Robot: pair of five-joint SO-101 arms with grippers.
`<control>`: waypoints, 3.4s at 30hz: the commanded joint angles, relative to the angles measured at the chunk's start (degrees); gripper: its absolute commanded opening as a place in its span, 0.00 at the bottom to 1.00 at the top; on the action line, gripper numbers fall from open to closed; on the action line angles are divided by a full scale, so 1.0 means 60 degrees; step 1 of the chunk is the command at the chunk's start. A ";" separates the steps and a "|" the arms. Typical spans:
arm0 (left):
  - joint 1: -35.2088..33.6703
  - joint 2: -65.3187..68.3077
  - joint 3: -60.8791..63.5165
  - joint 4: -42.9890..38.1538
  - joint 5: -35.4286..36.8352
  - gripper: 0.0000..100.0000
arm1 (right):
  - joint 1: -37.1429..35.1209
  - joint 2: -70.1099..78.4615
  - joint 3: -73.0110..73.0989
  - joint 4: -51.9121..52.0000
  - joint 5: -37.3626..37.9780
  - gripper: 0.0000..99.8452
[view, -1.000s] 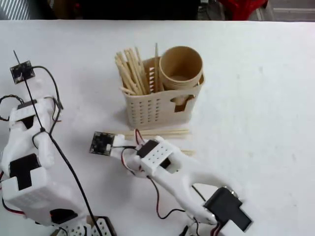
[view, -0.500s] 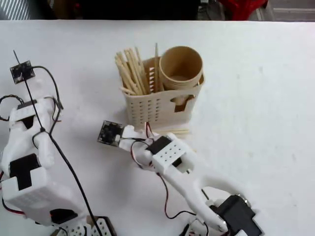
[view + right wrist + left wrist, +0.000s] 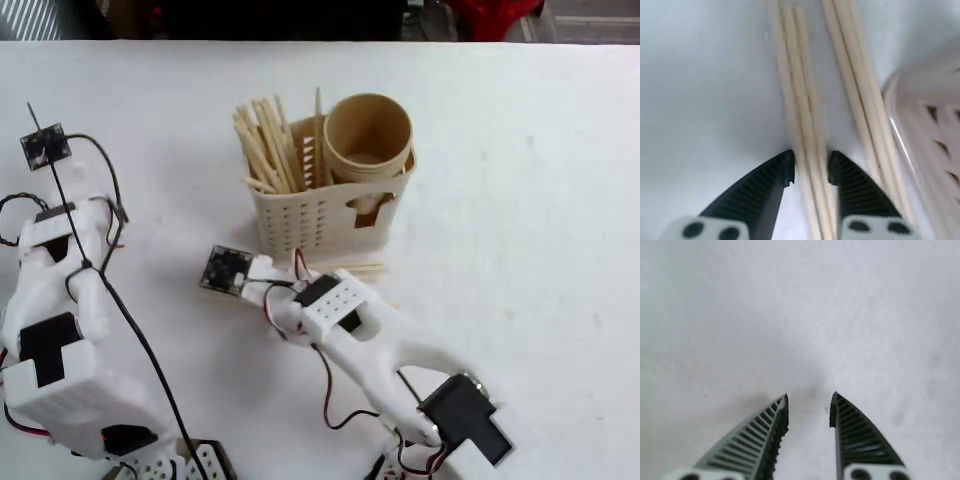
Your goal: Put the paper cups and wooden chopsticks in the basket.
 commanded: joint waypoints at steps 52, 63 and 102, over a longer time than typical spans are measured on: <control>0.0212 -0.0066 -0.0190 -0.0103 0.0059 0.16 | -0.0359 -0.0857 0.0278 0.0579 -0.0293 0.03; 0.0198 -0.0066 -0.0190 -0.0088 0.0059 0.16 | -0.0286 -0.0725 0.0161 0.0637 -0.0293 0.10; 0.0212 -0.0066 -0.0190 -0.0088 0.0059 0.16 | -0.0271 -0.2469 0.0454 0.1707 -0.0308 0.01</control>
